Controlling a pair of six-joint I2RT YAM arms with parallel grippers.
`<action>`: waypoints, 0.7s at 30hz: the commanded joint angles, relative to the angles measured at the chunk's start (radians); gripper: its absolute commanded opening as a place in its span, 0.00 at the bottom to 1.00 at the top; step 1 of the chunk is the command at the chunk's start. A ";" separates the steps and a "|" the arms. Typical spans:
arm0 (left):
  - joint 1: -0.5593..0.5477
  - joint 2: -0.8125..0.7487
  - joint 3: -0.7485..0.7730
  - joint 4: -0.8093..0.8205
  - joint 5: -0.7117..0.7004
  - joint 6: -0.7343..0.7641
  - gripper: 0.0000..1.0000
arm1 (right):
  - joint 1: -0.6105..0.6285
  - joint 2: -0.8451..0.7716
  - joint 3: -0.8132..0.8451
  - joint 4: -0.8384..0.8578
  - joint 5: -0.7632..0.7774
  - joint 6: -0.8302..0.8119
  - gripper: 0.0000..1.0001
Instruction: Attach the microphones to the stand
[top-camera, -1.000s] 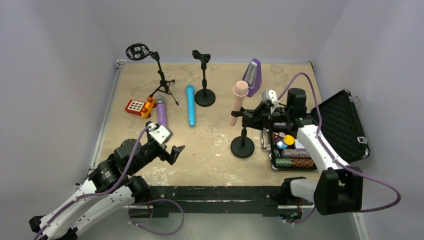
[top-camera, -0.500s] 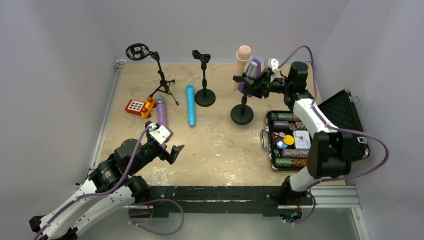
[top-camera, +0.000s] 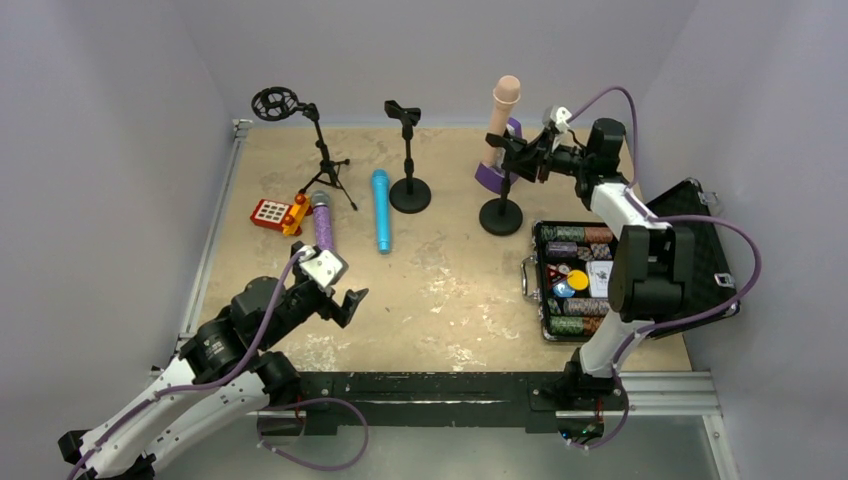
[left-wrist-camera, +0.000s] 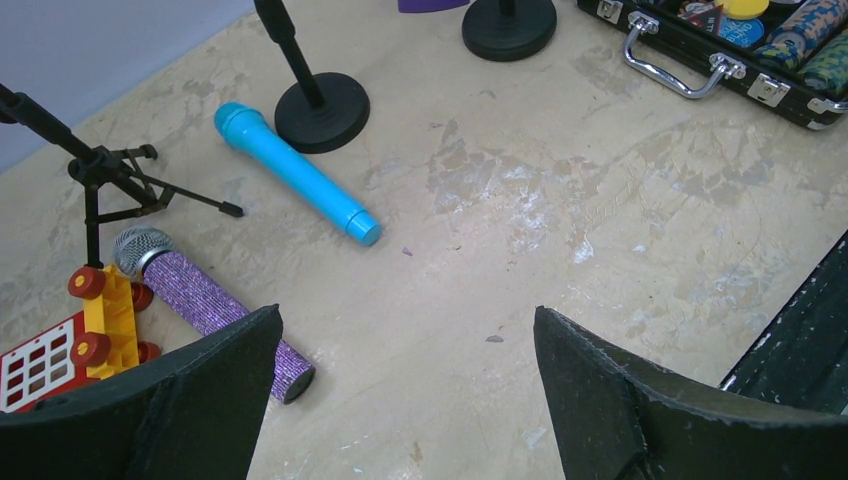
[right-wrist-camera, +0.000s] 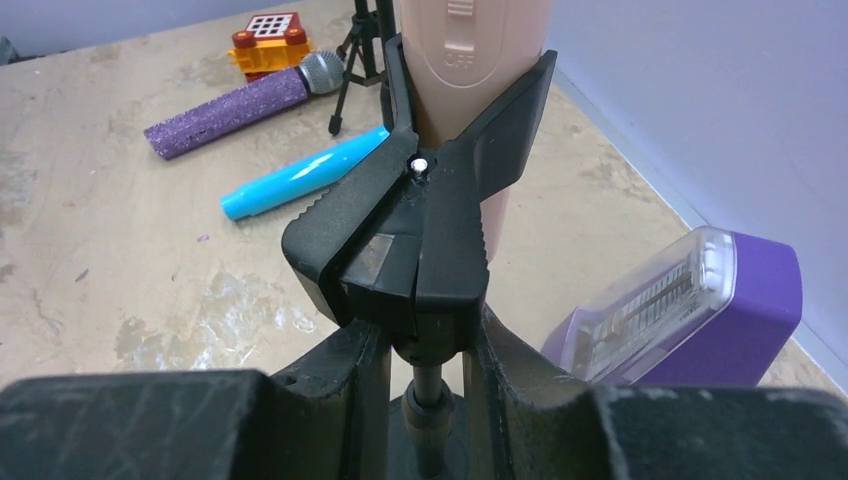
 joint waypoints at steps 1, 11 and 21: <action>-0.002 0.002 -0.009 0.019 -0.008 0.017 1.00 | 0.002 -0.077 -0.026 -0.008 -0.021 -0.074 0.14; -0.002 -0.021 -0.003 0.017 0.008 0.009 0.99 | -0.050 -0.182 -0.141 -0.076 0.002 -0.077 0.61; -0.002 -0.042 0.010 -0.005 -0.016 -0.011 0.99 | -0.083 -0.332 -0.260 -0.195 0.102 -0.130 0.88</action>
